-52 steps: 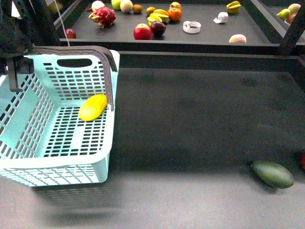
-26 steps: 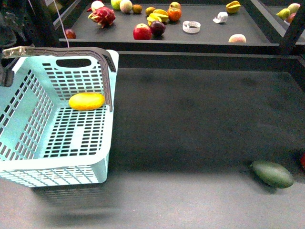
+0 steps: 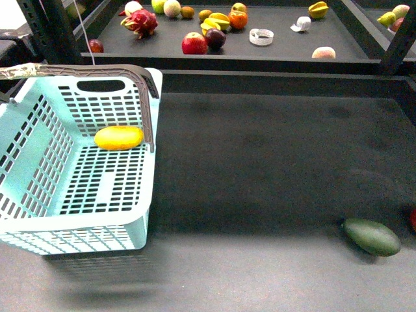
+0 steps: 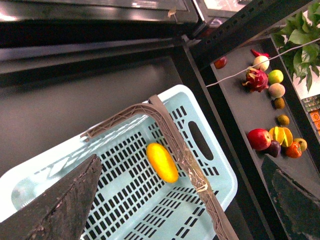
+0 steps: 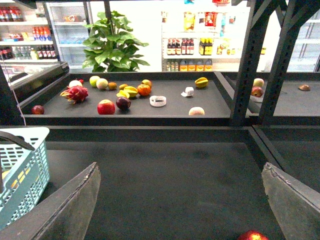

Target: Pick mango with right arm and hold basket with left

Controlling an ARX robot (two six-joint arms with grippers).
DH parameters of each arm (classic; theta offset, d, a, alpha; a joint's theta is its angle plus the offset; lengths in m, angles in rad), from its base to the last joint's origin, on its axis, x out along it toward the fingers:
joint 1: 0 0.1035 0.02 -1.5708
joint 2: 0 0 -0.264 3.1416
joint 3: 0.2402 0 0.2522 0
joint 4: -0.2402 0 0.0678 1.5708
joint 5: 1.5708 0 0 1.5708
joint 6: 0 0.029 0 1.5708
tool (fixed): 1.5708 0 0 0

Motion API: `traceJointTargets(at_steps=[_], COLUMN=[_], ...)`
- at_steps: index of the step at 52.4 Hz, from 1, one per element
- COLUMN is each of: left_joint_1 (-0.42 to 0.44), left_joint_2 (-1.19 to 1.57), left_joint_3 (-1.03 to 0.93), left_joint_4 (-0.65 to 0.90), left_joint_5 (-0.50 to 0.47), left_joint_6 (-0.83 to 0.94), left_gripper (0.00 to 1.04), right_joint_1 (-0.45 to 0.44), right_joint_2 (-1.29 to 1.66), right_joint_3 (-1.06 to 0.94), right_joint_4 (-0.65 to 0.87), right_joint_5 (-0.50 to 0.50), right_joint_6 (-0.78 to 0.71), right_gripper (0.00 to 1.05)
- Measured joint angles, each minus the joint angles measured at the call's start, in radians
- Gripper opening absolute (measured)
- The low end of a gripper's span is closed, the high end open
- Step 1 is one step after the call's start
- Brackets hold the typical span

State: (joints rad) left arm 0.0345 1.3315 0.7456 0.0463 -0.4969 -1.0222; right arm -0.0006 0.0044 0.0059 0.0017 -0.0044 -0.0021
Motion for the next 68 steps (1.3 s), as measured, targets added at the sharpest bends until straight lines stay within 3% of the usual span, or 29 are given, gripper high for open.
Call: traceJointTargets(at_steps=[9, 32, 34, 35, 37, 40, 47, 58, 68], left_joint_1=[-0.023, -0.025, -0.005, 0.011, 0.023, 0.022, -0.03, -0.033, -0.033], left_joint_2=[-0.13, -0.137, -0.14, -0.146, -0.157, -0.186, -0.282, -0.389, -0.49], left_joint_3=[-0.076, -0.08, -0.12, -0.172, -0.261, -0.356, -0.452, -0.56, -0.619], left_joint_4=[0.022, 0.023, 0.131, 0.267, 0.466, 0.644, 0.713, 0.703, 0.662], left_joint_5=[-0.02, -0.017, 0.104, 0.232, 0.398, 0.53, 0.5, 0.499, 0.497], left_joint_6=[0.076, 0.106, 0.183, 0.275, 0.451, 0.7, 0.926, 0.997, 1.006], left_gripper=[0.97, 0.97, 0.92, 0.86, 0.78, 0.65, 0.4, 0.03, 0.02], right_joint_1=[0.0, 0.0, 0.0, 0.0, 0.0, 0.0, 0.0, 0.0, 0.0], right_joint_2=[0.0, 0.0, 0.0, 0.0, 0.0, 0.0, 0.0, 0.0, 0.0], right_joint_3=[0.0, 0.0, 0.0, 0.0, 0.0, 0.0, 0.0, 0.0, 0.0], right_joint_4=[0.0, 0.0, 0.0, 0.0, 0.0, 0.0, 0.0, 0.0, 0.0], right_joint_5=[0.0, 0.0, 0.0, 0.0, 0.0, 0.0, 0.0, 0.0, 0.0], right_joint_6=[0.0, 0.0, 0.0, 0.0, 0.0, 0.0, 0.0, 0.0, 0.0], right_gripper=[0.96, 0.96, 0.96, 0.96, 0.96, 0.96, 0.96, 0.96, 0.96])
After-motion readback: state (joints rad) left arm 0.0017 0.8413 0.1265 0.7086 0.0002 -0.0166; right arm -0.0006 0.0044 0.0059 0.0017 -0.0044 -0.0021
